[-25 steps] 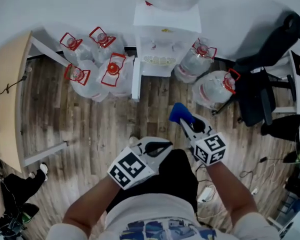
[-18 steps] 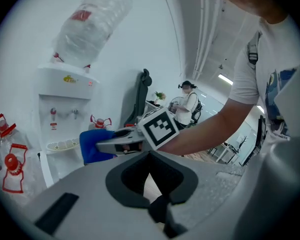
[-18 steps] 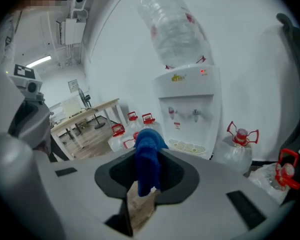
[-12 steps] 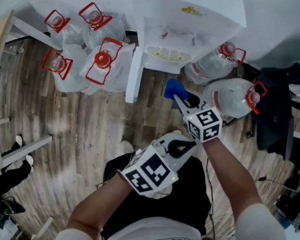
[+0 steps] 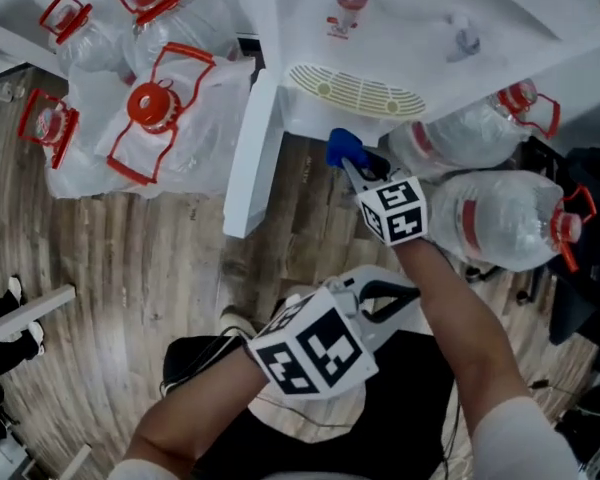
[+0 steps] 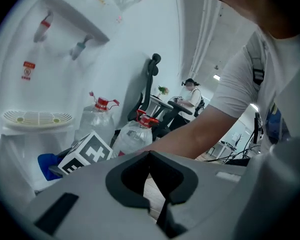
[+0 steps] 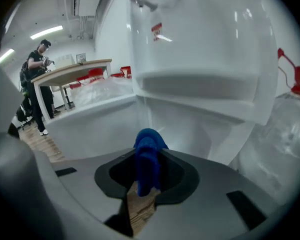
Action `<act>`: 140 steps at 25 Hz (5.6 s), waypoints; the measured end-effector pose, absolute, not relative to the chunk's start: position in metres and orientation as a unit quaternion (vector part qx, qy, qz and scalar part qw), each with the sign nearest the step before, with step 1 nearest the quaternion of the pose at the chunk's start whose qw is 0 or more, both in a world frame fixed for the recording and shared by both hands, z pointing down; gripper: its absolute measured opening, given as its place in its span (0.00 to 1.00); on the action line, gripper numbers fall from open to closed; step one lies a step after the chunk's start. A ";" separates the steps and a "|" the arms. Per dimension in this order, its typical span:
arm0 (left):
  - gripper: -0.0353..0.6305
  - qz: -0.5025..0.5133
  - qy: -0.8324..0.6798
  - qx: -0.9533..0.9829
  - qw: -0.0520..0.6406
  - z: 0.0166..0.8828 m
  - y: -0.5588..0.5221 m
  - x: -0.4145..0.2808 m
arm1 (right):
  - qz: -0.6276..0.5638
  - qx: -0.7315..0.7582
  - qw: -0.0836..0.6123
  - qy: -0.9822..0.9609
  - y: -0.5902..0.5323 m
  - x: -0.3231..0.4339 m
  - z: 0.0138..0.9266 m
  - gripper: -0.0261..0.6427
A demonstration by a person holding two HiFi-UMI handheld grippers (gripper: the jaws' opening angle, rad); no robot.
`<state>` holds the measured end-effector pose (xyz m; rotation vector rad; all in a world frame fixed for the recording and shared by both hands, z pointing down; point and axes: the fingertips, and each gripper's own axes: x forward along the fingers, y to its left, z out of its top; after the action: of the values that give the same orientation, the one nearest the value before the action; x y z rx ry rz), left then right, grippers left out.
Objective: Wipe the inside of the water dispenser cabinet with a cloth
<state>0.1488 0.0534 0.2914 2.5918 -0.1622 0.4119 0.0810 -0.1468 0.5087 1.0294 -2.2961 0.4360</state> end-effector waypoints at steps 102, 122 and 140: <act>0.06 0.104 -0.028 0.965 0.240 0.433 0.001 0.119 | 0.104 0.414 0.221 -0.877 -0.353 0.016 0.660 0.17; 0.06 0.099 0.006 0.960 0.263 0.435 0.004 0.128 | 0.025 0.388 0.251 -0.886 -0.308 0.030 0.629 0.17; 0.06 0.102 -0.001 0.958 0.269 0.437 0.005 0.124 | -0.037 0.373 0.248 -0.893 -0.323 0.004 0.609 0.17</act>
<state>0.1236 0.0055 0.4374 2.5830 -0.0020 0.2762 0.0037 -0.3232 0.6090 1.0163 -2.4338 -0.1010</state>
